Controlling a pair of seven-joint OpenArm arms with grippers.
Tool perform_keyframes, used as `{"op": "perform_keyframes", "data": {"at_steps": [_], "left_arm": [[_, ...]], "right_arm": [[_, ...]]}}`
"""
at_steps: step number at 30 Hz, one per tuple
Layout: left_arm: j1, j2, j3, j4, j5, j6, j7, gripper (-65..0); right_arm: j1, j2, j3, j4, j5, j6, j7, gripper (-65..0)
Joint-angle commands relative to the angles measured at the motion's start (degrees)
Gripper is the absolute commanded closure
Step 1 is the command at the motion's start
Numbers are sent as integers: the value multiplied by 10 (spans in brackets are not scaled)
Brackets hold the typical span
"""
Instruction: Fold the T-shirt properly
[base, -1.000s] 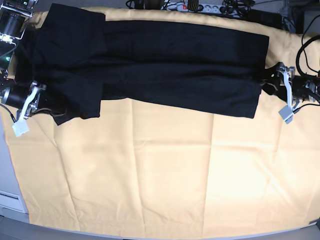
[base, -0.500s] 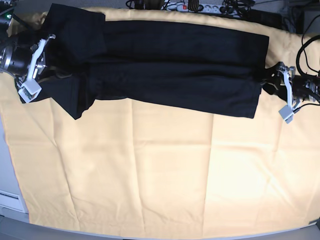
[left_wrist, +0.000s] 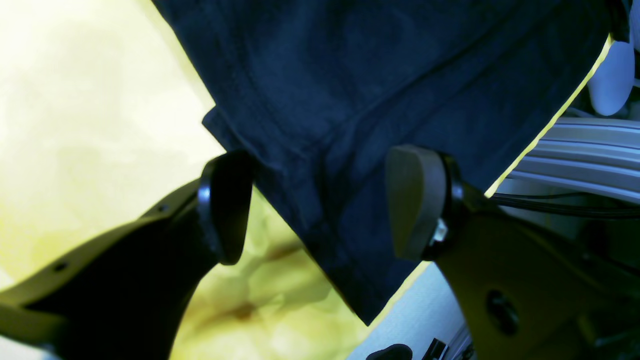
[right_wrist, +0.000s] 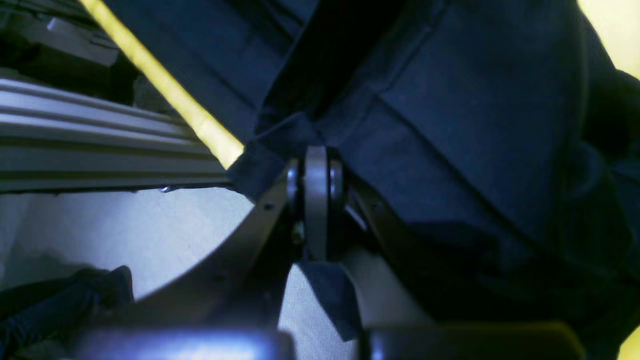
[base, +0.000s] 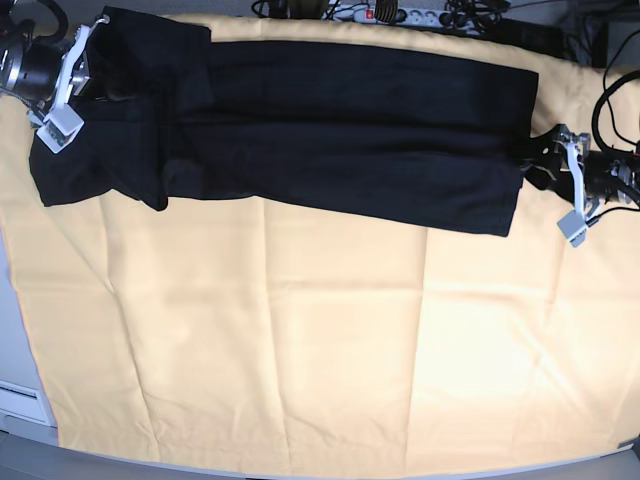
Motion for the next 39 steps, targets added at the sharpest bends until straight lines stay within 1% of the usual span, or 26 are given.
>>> {"op": "perform_keyframes", "data": {"at_steps": [1,9,15,16,17,18,20,21,22,26,29,31,33,34,35,37,39], "left_arm": [[-10,-16,-6,6,-9,-2,-5,-434],[-10,-16,-6,6,-9,-2,-9,-434],[-10,-16,-6,6,-9,-2,-11,-434],[-10,-16,-6,6,-9,-2,-11,-434],[-10,-16,-6,6,-9,-2,-11,-434],[-10,-16,-6,6,-9,-2,-11,-434],[-10,-16,-6,6,-9,-2,-11,-434],[-10,-16,-6,6,-9,-2,-11,-434],[-10,-16,-6,6,-9,-2,-11,-434],[-10,-16,-6,6,-9,-2,-11,-434],[-9,-16,-6,6,-9,-2,-11,-434],[-10,-16,-6,6,-9,-2,-11,-434],[-10,-16,-6,6,-9,-2,-11,-434],[-10,-14,-6,6,-10,-2,-11,-434],[-10,-14,-6,6,-10,-2,-12,-434],[-10,-12,-6,6,-9,-2,-11,-434],[-11,-13,-6,6,-9,-4,-12,-434]], "right_arm": [[-9,10,6,12,14,1,8,0],[-50,10,6,14,14,1,8,0],[-52,8,6,14,14,1,8,0],[-52,8,6,13,-2,1,8,0],[-52,8,6,11,-34,1,8,-2],[-52,8,6,11,-66,1,8,-78],[-52,8,5,11,-116,1,8,-275],[-52,8,5,11,-133,1,8,-340],[-52,9,5,11,-145,1,8,-349],[-52,9,20,35,-153,-5,8,-347],[-52,9,67,92,-141,-5,13,-347],[-52,9,112,107,-109,-5,32,-343],[-52,9,153,107,-68,-5,80,-335],[-52,6,165,107,-42,-5,113,-293],[-50,-3,167,107,-42,-3,137,-212],[-39,-29,157,107,-46,1,157,0],[-25,-56,130,107,-46,1,160,0]]}}
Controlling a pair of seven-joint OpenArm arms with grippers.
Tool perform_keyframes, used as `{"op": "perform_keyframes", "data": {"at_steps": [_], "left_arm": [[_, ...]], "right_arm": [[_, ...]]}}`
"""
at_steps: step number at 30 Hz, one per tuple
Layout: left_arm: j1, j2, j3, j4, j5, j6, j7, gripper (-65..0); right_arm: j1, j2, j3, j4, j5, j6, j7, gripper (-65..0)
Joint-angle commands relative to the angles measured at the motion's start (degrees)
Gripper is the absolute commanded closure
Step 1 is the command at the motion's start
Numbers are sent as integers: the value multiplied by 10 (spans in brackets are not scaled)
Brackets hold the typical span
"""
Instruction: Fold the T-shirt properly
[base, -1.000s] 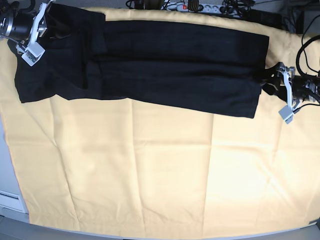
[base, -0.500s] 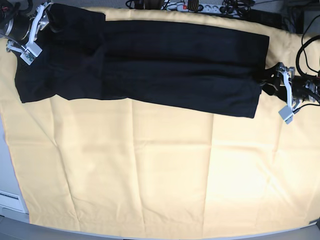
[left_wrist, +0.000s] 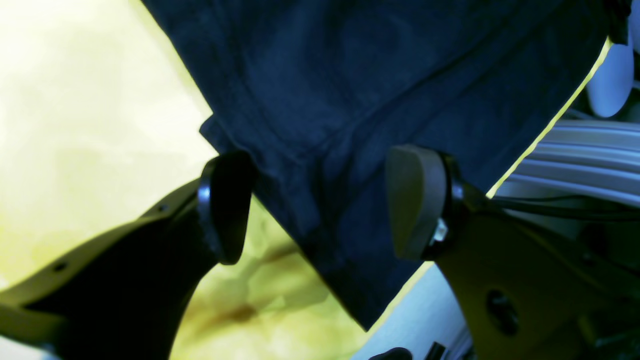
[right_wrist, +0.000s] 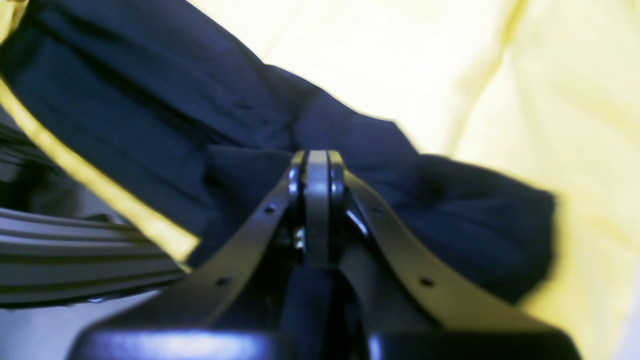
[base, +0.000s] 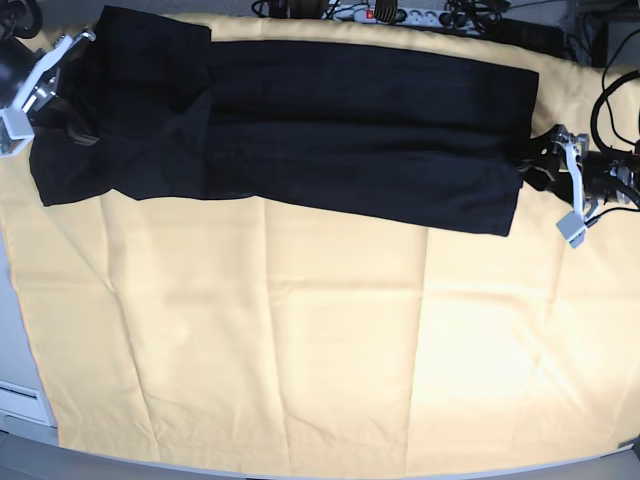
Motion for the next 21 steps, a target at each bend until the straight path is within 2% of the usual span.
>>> {"op": "perform_keyframes", "data": {"at_steps": [1,4,9,12,18,21], "left_arm": [[-13,-14,-6,6,-9,-8,-9,-435],[-23,-14,-6,6,-10,-15,-11,-435],[-40,-14,-10,6,-9,-15,-11,-435],[-40,-10,-32,6,-7,-15,-11,-435],[-40,-3,-124,6,-5,-8,-20,-435],[-39,20,-202,6,34,19,-26,-435]], "right_arm": [[7,2,-13,5,14,3,22,0],[29,-13,-73,-63,3,3,23,0],[71,-20,-153,-191,-101,3,80,0],[87,-20,-178,-252,-146,3,81,0],[93,-20,-184,-306,-202,3,81,0],[93,-20,-184,-312,-208,2,81,0]]}}
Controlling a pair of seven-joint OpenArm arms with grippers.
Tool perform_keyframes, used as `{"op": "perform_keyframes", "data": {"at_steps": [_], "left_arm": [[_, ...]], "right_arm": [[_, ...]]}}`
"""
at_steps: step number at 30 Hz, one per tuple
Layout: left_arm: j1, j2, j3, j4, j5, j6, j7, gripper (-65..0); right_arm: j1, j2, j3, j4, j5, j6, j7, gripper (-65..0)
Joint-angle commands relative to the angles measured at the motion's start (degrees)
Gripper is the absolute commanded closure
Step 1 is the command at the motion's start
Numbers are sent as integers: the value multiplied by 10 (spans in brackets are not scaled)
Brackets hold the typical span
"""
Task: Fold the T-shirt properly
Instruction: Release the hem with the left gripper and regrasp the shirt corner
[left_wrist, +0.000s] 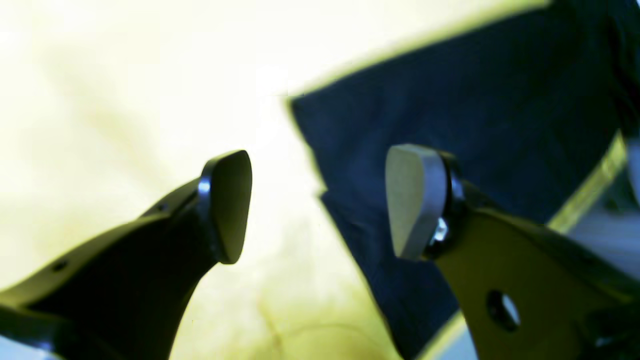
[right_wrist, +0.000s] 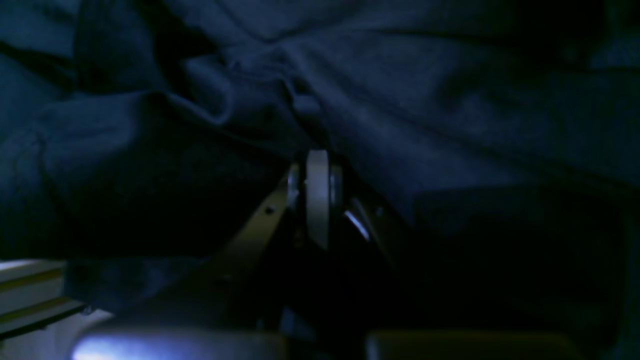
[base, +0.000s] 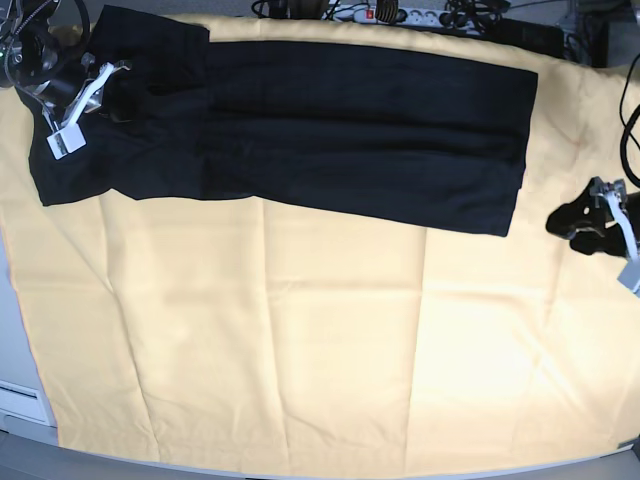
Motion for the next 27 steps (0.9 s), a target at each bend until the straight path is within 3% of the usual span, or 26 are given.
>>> {"op": "perform_keyframes", "data": {"at_steps": [1,6,18,27], "left_arm": [[-7,-4,-30,6,5,7,-17,-434],[44,36,-116,6,70,54,-52,-435],[155,110,-129,6,55,57,-45,-435],[172,117,-129,6,14,43,-24,-435]], "right_arm": [[0,8,3,5,1,2,6,0],[0,7,3,5,2,-1,10,0],[0,7,3,5,2,-12,26,0],[8,7,3,5,3,-12,25,0]]}}
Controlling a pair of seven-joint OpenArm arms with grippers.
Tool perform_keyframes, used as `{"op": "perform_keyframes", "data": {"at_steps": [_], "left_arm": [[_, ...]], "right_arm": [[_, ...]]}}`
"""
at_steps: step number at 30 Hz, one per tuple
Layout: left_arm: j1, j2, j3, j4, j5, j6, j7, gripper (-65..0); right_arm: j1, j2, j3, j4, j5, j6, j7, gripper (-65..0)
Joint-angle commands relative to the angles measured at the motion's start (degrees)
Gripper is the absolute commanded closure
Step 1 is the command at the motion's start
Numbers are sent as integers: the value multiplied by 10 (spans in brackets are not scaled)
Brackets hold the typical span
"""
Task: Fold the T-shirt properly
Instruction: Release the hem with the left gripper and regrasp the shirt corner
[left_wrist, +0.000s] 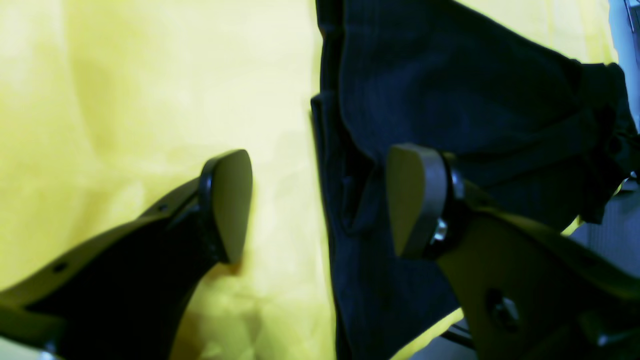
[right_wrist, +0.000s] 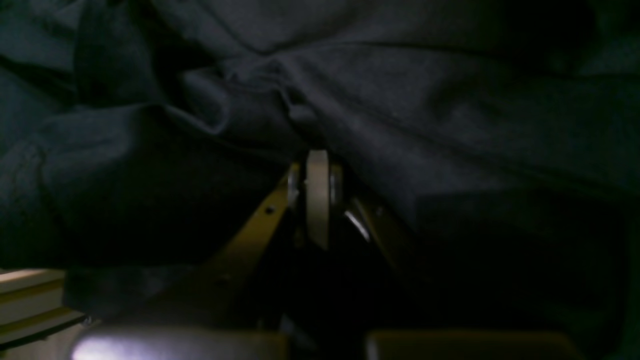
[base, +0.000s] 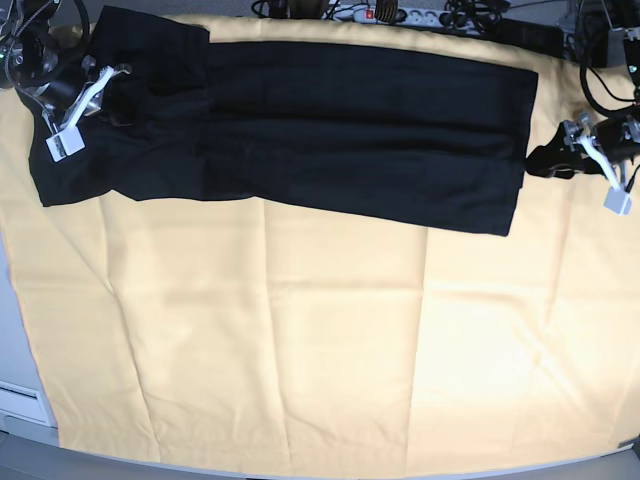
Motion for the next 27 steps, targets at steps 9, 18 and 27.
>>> {"op": "perform_keyframes", "data": {"at_steps": [9,18,27], "left_arm": [[-23,-12,-7,8,-33,-63,-9,-434],[-114,-11,-8,8,29,-66,-67,-434],[-131,6,58,8,133,-64,-138,-434]], "right_arm": [[1,8,4,5,6,-1,10,0],[1,8,4,5,6,-1,10,0],[1,8,4,5,6,-1,10,0]]}}
